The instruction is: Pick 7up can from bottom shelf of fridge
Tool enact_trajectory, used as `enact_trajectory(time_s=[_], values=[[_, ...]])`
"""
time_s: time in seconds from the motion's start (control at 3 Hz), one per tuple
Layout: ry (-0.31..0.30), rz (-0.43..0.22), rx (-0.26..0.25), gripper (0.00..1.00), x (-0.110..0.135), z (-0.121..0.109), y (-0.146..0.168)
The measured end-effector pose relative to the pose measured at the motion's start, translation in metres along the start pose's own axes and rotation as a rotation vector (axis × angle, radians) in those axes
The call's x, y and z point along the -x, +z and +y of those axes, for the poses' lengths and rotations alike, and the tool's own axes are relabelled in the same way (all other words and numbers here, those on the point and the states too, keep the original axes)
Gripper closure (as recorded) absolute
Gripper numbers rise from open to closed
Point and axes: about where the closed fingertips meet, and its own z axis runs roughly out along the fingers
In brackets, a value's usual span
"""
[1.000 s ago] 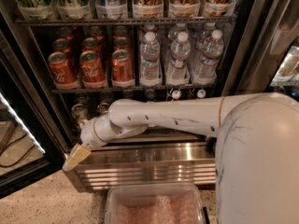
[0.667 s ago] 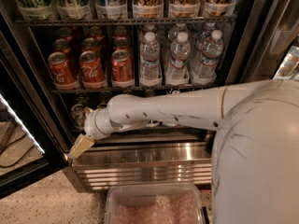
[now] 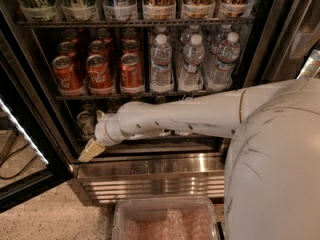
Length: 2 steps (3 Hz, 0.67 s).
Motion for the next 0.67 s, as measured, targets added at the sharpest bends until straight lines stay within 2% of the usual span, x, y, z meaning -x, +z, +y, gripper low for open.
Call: enact_trajectory(time_s=[0.33,0.67], values=[[0.0,0.0,0.0,0.0,0.0,0.0002,0.0001],[-0.008,0.0,0.004,0.01,0.0026,0.003,0.0075]])
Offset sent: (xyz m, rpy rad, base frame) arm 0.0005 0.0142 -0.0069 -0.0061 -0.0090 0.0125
